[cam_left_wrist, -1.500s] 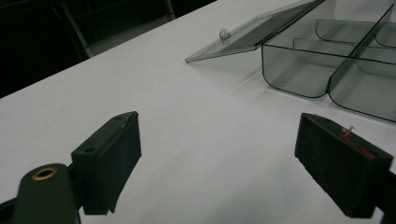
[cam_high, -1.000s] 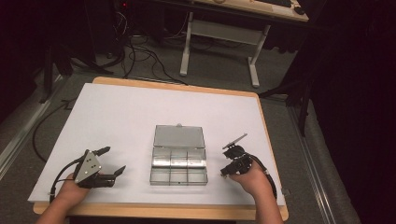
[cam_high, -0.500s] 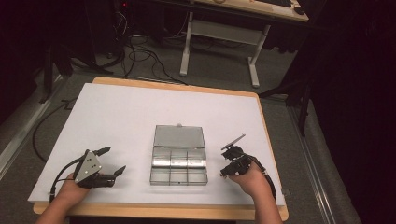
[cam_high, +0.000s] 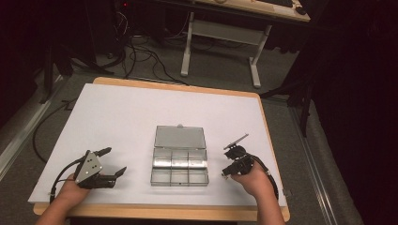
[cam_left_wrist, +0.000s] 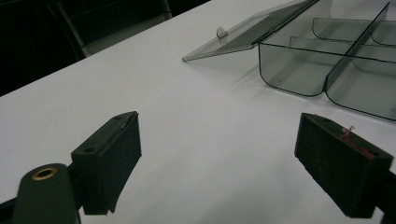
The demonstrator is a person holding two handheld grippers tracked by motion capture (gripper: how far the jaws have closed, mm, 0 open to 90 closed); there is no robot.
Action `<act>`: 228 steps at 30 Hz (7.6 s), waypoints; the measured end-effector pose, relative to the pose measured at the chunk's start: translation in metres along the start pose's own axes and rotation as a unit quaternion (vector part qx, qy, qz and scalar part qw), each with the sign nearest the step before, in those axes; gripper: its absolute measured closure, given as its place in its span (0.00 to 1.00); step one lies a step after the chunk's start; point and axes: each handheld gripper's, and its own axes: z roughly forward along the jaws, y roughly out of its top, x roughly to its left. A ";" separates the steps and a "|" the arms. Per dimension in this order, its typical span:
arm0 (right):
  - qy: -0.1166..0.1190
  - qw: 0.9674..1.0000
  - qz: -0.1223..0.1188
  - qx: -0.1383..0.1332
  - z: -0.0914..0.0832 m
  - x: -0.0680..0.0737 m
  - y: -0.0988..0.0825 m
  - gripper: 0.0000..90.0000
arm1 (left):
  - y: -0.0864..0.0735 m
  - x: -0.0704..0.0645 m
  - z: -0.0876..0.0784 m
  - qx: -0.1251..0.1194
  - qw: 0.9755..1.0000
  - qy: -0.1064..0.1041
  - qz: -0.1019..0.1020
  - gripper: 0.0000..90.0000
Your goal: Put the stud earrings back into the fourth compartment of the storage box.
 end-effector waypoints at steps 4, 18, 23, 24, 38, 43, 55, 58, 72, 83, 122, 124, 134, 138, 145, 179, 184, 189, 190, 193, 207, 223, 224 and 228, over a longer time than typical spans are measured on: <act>-0.003 1.000 -0.002 -0.003 -0.002 0.002 0.002 0.98 | 0.000 0.000 0.000 0.000 1.000 0.001 0.003 0.17; 0.002 1.000 0.000 -0.014 -0.027 0.013 0.008 0.98 | -0.001 -0.001 -0.003 -0.014 1.000 0.009 0.004 0.17; -0.007 1.000 -0.008 -0.007 -0.042 0.021 0.016 0.98 | -0.001 -0.001 -0.003 -0.013 1.000 0.007 0.003 0.17; -0.007 1.000 -0.011 -0.007 -0.045 0.023 0.018 0.98 | -0.001 -0.001 -0.003 -0.013 1.000 0.007 0.002 0.17; -0.005 0.998 -0.056 -0.002 -0.059 0.055 0.046 0.98 | -0.001 -0.002 -0.003 -0.014 1.000 0.007 0.007 0.17; 0.003 0.997 -0.077 0.005 -0.051 0.066 0.055 0.98 | -0.001 -0.002 -0.003 -0.013 1.000 0.006 0.008 0.17; 0.011 0.994 -0.105 0.027 -0.031 0.096 0.071 0.98 | -0.001 -0.002 -0.003 -0.014 1.000 0.005 0.006 0.17; 0.011 0.993 -0.115 0.028 -0.026 0.107 0.077 0.98 | -0.001 -0.002 -0.003 -0.014 1.000 0.005 0.006 0.17; 0.017 0.985 -0.165 0.038 -0.010 0.138 0.093 0.97 | -0.001 -0.001 -0.003 -0.014 1.000 0.003 0.006 0.17; 0.019 0.981 -0.185 0.049 0.003 0.158 0.100 0.97 | -0.001 -0.001 -0.003 -0.014 1.000 0.001 0.005 0.17; 0.030 0.976 -0.212 0.034 0.025 0.179 0.107 0.83 | -0.001 0.000 -0.003 -0.014 1.000 -0.001 0.000 0.17; 0.026 0.977 -0.209 0.035 0.017 0.175 0.105 0.82 | -0.001 0.000 -0.003 -0.012 1.000 -0.002 0.002 0.17; -0.010 0.986 -0.166 0.026 -0.020 0.131 0.077 0.77 | -0.001 0.000 -0.003 -0.013 1.000 0.001 -0.001 0.17; -0.023 0.989 -0.145 0.021 -0.029 0.110 0.062 0.75 | -0.001 0.000 -0.003 -0.012 1.000 0.000 -0.002 0.17; -0.025 0.995 -0.098 0.007 -0.035 0.079 0.037 0.75 | -0.001 0.000 -0.002 -0.011 1.000 0.000 -0.001 0.17; -0.029 0.999 -0.015 -0.001 -0.011 0.011 -0.017 0.80 | 0.000 0.000 0.000 -0.003 1.000 -0.001 0.000 0.17; -0.027 0.999 -0.020 0.004 -0.005 0.011 -0.017 0.85 | 0.000 0.000 0.000 -0.002 1.000 -0.001 0.000 0.17; -0.026 0.999 -0.023 0.006 -0.003 0.011 -0.016 0.91 | 0.000 0.001 0.000 -0.001 1.000 -0.003 -0.001 0.17; -0.023 1.000 -0.020 0.007 -0.002 0.012 -0.015 0.91 | 0.000 0.001 0.000 -0.001 1.000 -0.003 -0.001 0.17; -0.025 0.999 -0.024 0.010 0.000 0.012 -0.015 0.94 | 0.000 0.000 -0.001 -0.002 1.000 -0.002 0.001 0.17; -0.021 0.999 -0.024 0.004 -0.003 0.014 -0.016 0.97 | 0.000 0.001 0.000 0.000 1.000 -0.002 -0.001 0.17; -0.021 0.999 -0.039 -0.014 -0.013 0.019 -0.016 0.97 | 0.000 0.000 -0.001 -0.006 1.000 0.000 0.002 0.17; -0.020 0.999 -0.039 -0.012 -0.014 0.020 -0.017 0.97 | 0.000 0.000 -0.001 -0.004 1.000 -0.001 0.001 0.17; -0.018 0.999 -0.033 -0.016 -0.017 0.022 -0.016 0.97 | -0.001 0.001 -0.001 -0.006 1.000 -0.002 -0.003 0.17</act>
